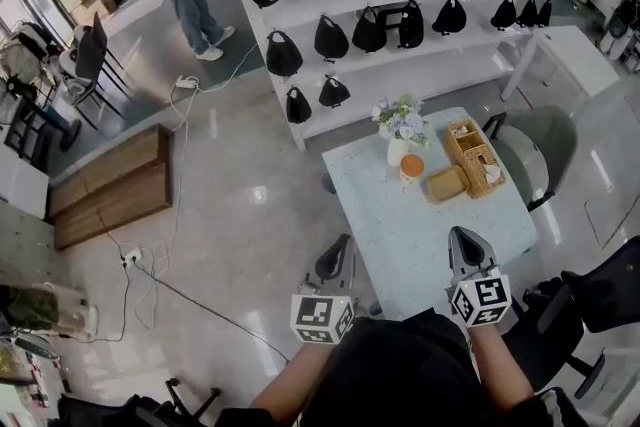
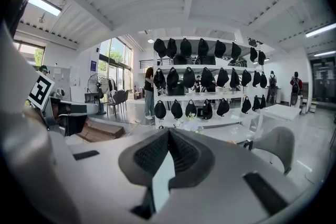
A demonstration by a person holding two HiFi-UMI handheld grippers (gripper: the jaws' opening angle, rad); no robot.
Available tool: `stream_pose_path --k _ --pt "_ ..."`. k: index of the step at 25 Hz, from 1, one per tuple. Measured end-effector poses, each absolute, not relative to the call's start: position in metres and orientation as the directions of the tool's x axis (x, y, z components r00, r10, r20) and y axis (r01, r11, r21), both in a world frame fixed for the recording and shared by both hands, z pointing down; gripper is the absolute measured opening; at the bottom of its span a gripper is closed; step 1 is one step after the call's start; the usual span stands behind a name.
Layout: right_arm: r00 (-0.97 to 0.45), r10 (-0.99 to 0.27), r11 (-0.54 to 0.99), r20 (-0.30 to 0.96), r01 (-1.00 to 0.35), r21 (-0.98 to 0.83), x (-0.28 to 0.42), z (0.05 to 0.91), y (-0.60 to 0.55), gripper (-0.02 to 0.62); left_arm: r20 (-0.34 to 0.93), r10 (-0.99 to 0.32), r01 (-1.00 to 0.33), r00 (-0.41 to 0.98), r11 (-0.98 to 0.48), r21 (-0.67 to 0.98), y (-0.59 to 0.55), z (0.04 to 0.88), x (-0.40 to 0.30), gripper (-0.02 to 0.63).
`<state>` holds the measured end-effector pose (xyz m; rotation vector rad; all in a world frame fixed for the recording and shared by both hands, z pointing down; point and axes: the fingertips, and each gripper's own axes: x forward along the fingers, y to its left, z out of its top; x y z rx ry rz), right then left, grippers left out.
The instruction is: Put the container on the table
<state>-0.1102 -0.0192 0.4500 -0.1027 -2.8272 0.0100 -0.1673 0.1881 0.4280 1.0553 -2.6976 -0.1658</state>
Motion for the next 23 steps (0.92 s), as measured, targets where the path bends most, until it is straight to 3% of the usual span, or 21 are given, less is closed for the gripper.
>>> stream_pose_path --k 4,23 --pt "-0.954 0.069 0.998 0.293 0.065 -0.021 -0.116 0.444 -0.017 -0.002 0.163 -0.689 -0.683 -0.707 0.724 0.098 0.180 0.421 -0.167 0.018" --pt "-0.953 0.058 0.998 0.296 0.055 -0.018 -0.113 0.445 -0.023 -0.002 0.173 -0.700 -0.682 -0.693 0.714 0.157 0.173 0.425 -0.175 0.018"
